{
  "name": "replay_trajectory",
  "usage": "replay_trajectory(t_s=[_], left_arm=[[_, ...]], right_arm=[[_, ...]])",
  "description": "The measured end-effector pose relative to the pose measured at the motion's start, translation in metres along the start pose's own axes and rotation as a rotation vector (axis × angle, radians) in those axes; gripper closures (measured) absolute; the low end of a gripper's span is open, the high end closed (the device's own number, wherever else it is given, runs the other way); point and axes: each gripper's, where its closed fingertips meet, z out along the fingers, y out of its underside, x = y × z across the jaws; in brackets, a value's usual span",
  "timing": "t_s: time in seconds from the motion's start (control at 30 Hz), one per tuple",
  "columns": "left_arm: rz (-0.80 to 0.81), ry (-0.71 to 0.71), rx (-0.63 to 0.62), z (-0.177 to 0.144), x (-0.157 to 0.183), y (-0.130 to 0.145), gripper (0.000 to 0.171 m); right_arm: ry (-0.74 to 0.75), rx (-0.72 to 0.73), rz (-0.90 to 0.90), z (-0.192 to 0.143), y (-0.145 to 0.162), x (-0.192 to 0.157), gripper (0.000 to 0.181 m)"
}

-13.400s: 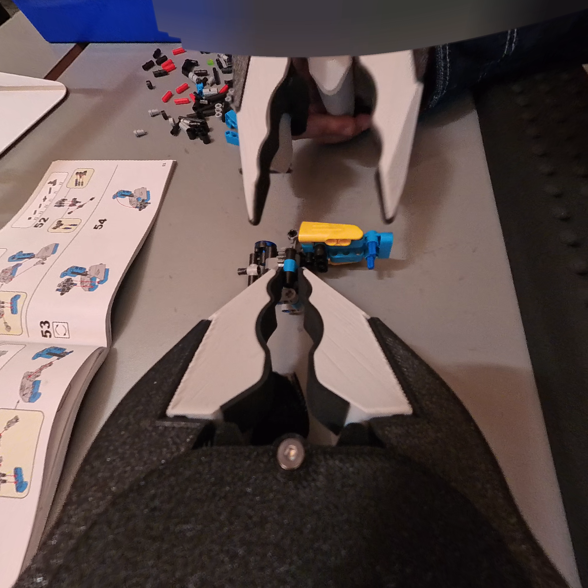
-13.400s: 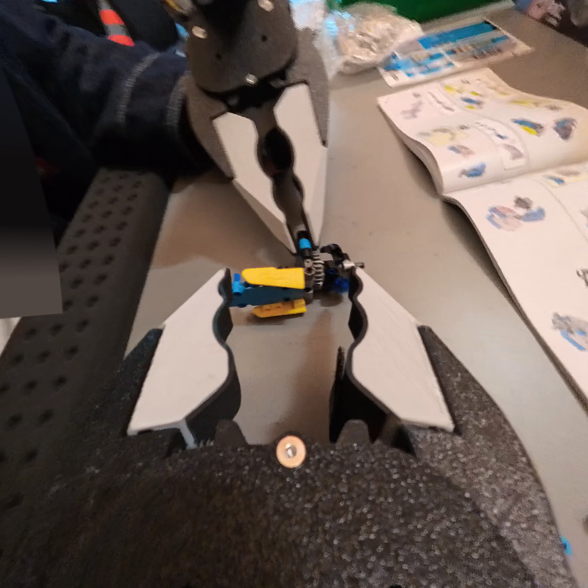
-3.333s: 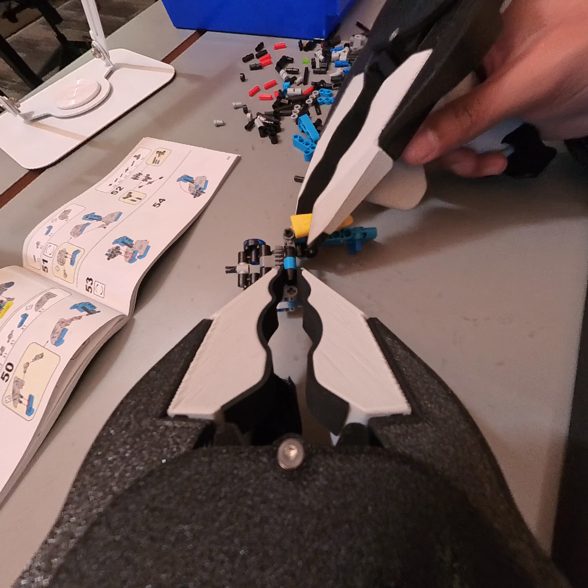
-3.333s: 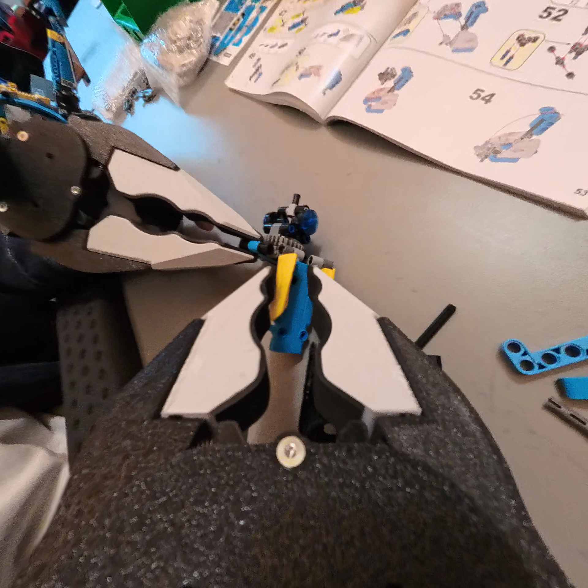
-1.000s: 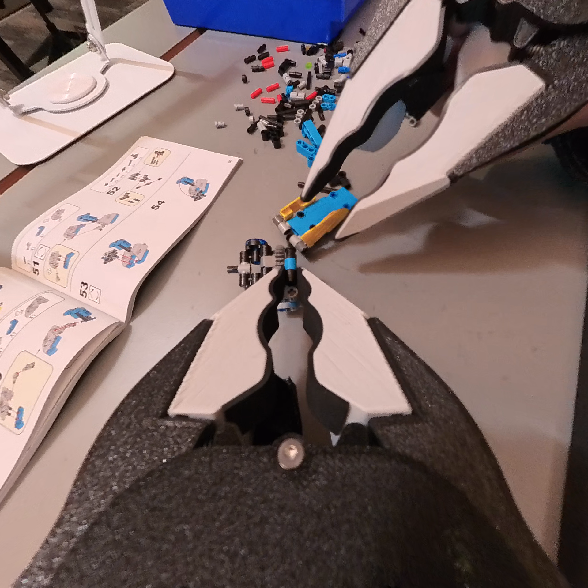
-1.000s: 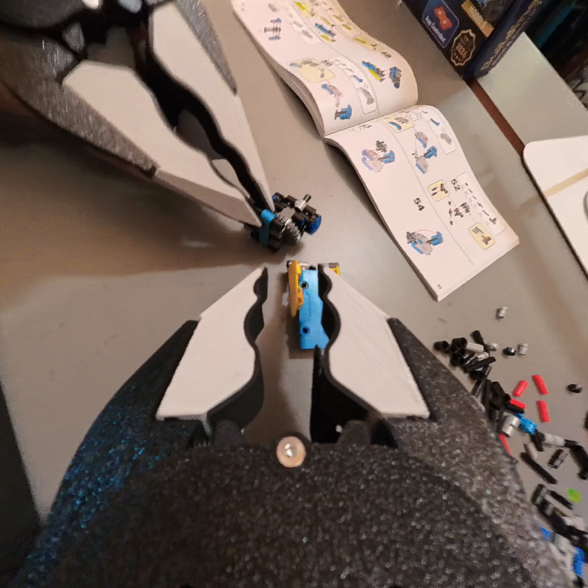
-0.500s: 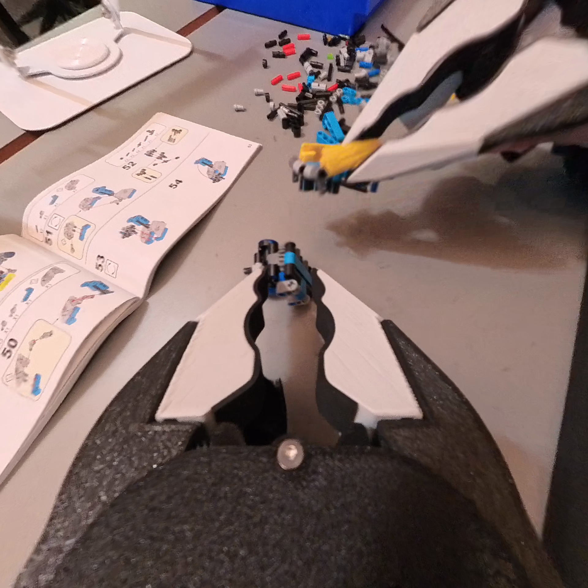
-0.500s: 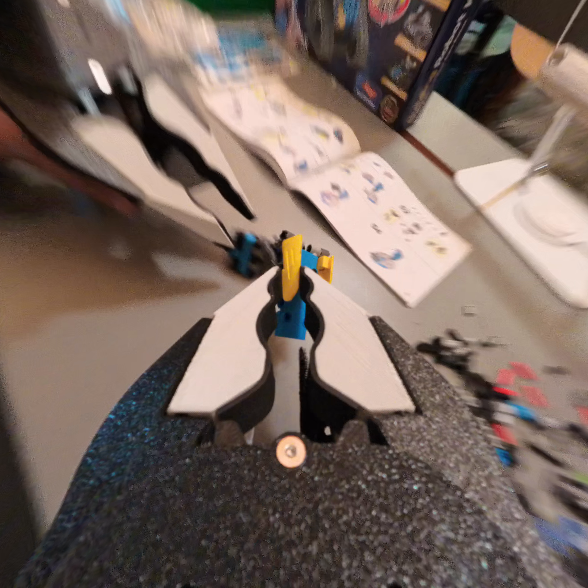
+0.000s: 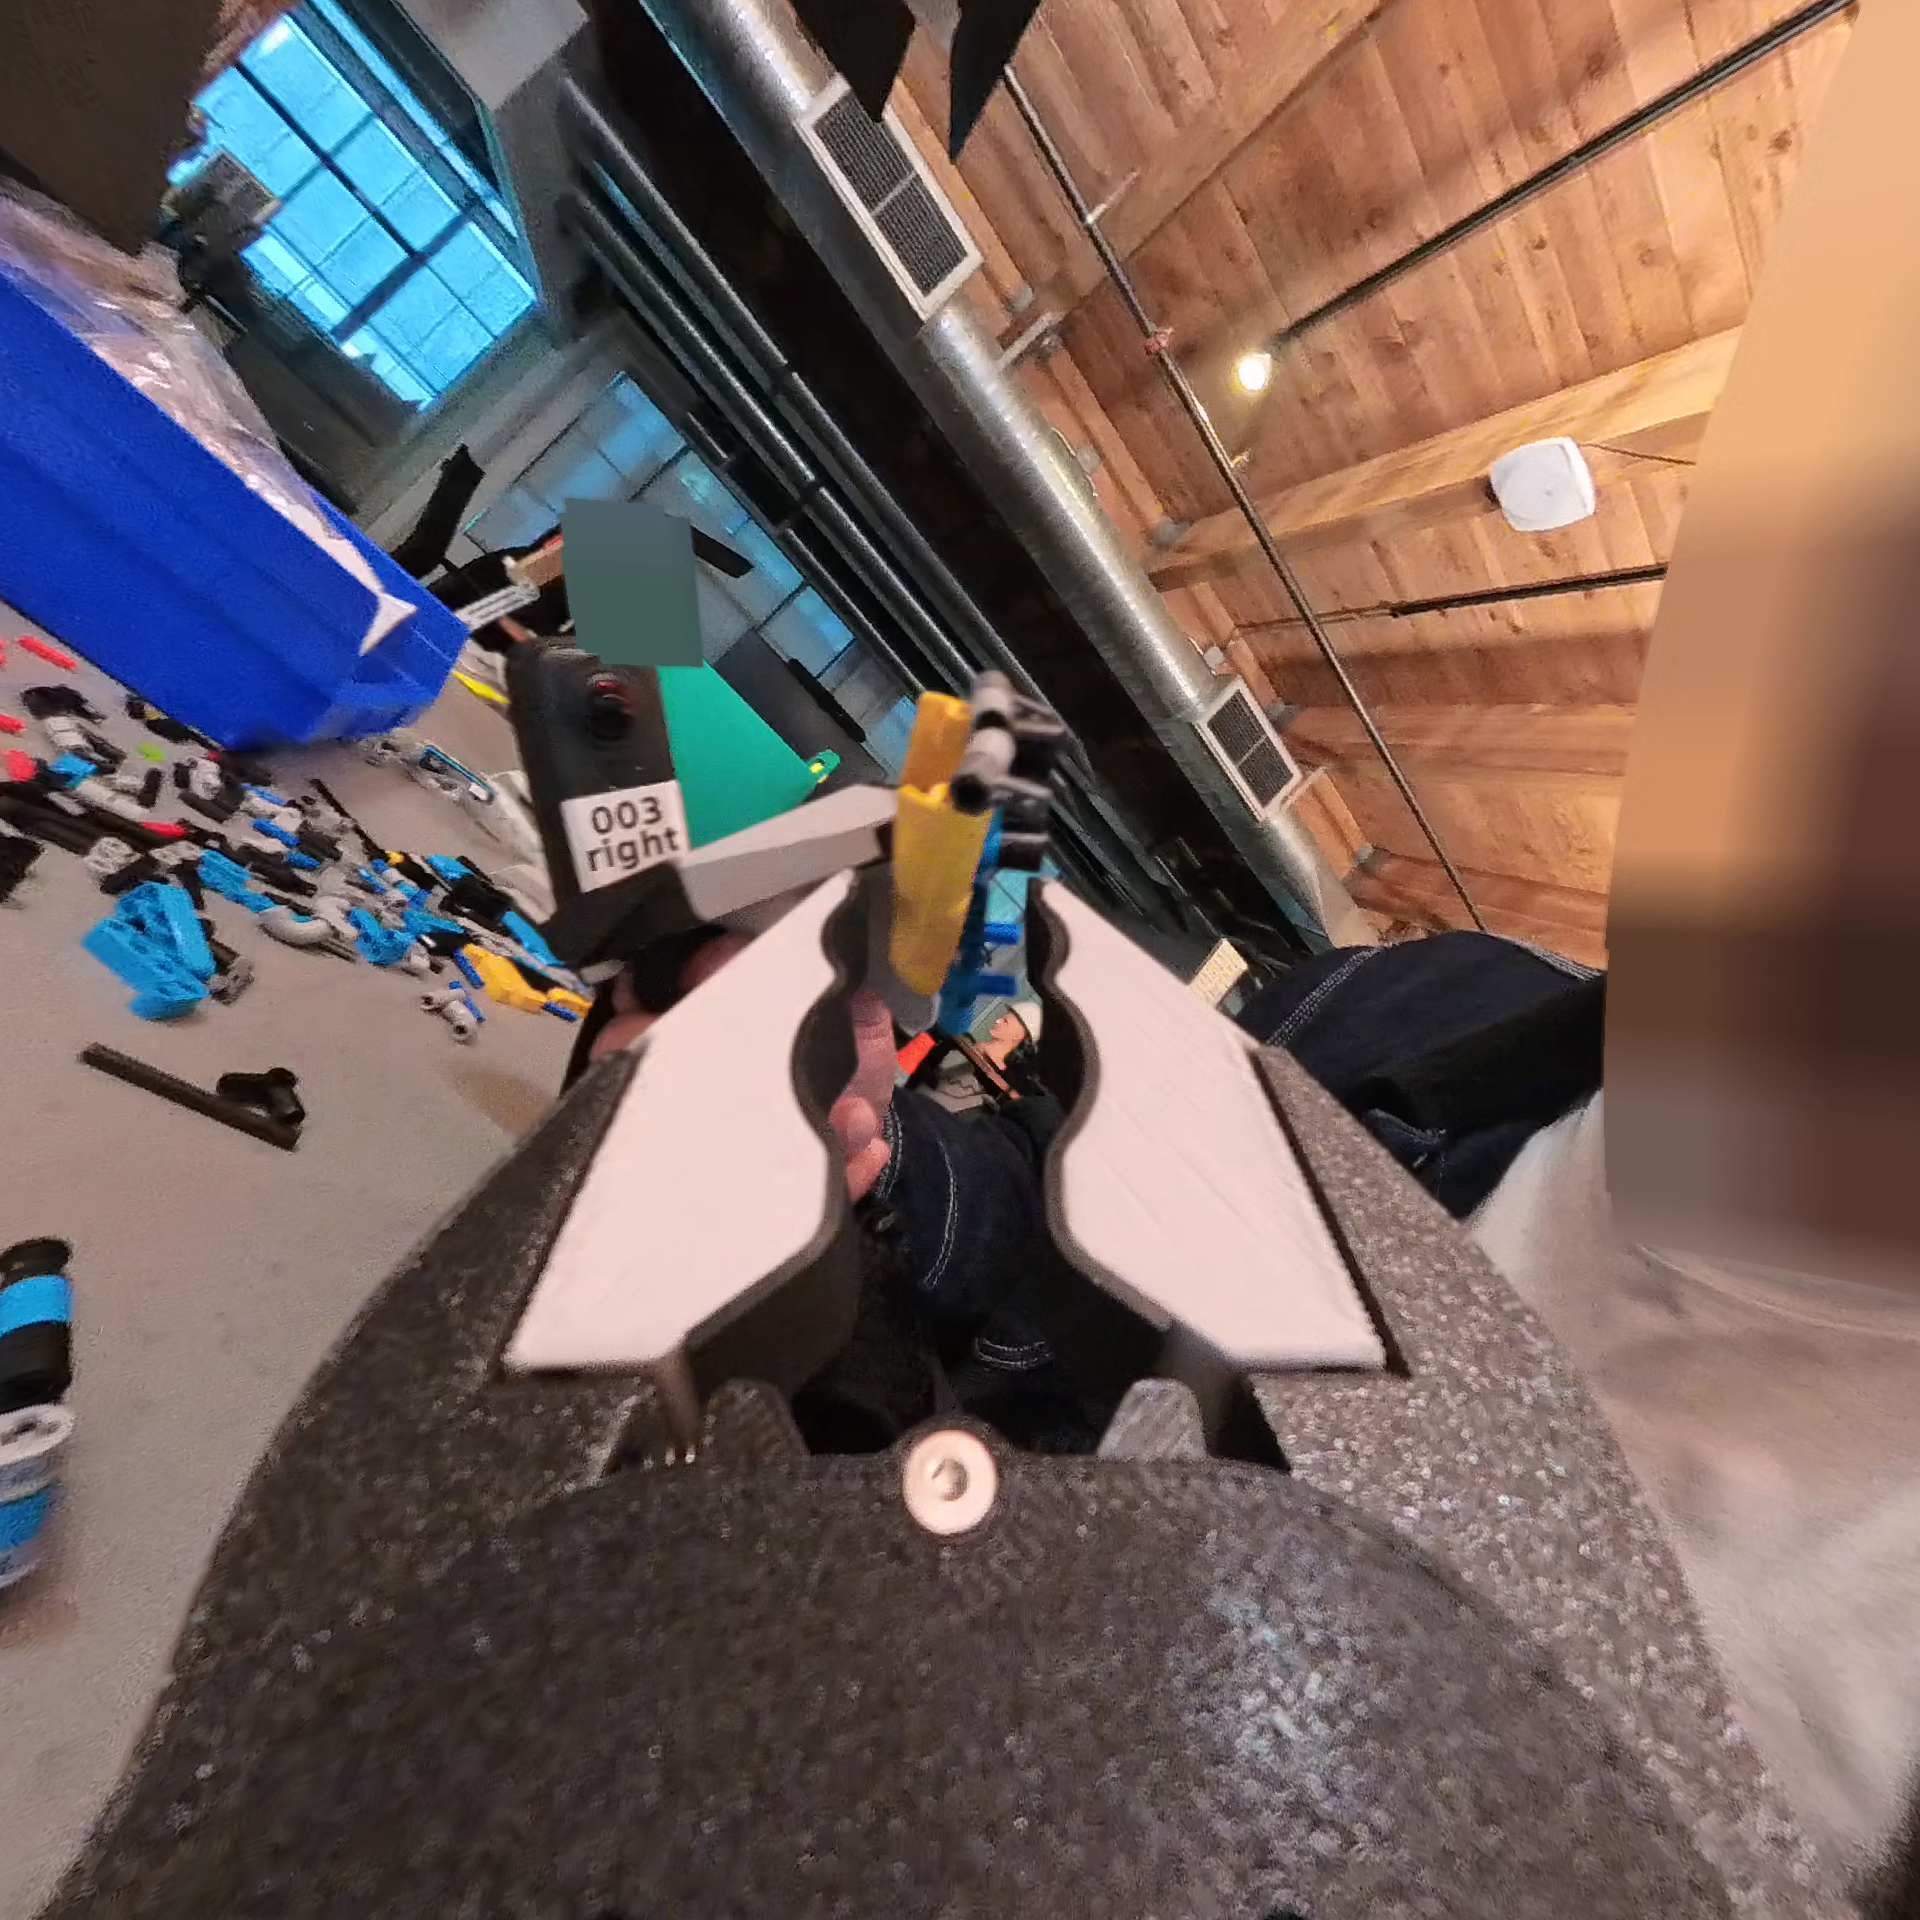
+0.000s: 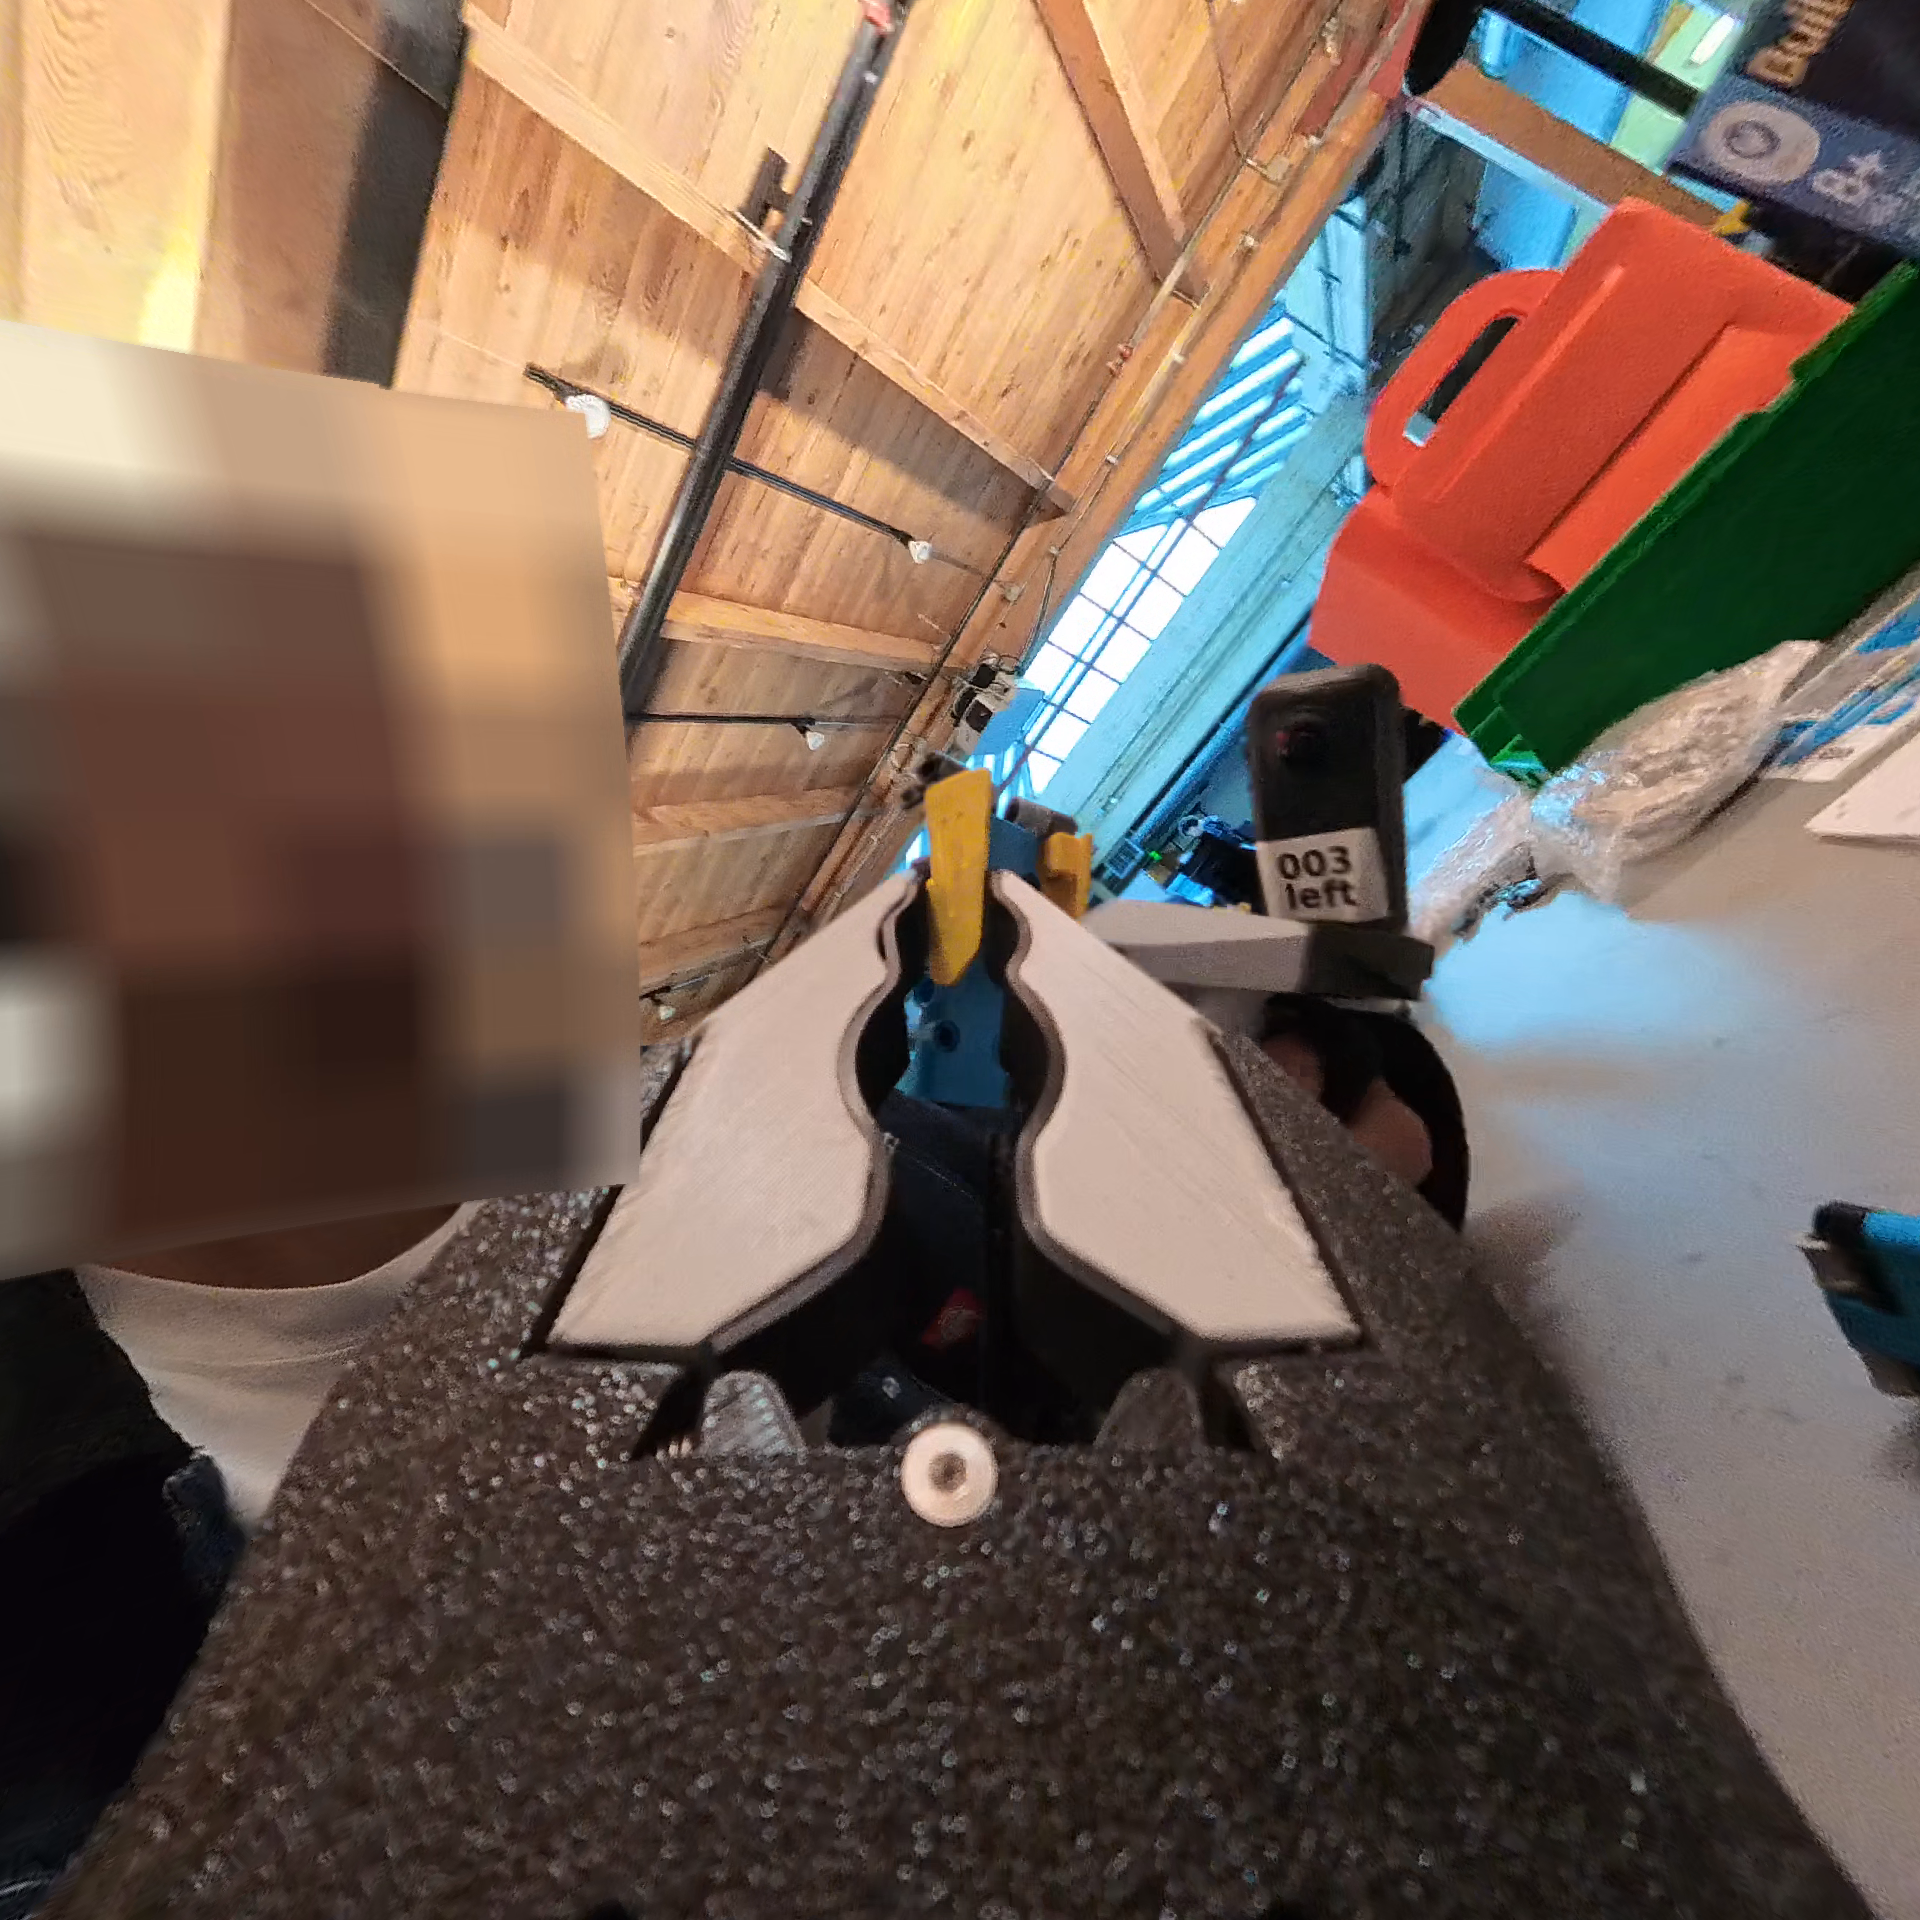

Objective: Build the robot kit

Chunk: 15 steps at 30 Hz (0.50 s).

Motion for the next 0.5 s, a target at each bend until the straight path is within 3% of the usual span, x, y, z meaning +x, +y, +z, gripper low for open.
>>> replay_trajectory(t_s=[0.13,0.3,0.5], left_arm=[[0.041,-0.046,-0.039,-0.003,-0.005,0.002,0.159],[0.006,-0.163,-0.088,-0.012,-0.028,0.007,0.159],[0.048,-0.247,-0.119,-0.016,-0.039,0.01,0.159]], right_arm=[[0.057,-0.011,-0.046,-0.002,-0.001,0.005,0.17],[0.358,-0.151,-0.289,-0.019,0.001,0.03,0.163],[0.522,-0.302,-0.481,-0.029,0.009,0.039,0.168]])
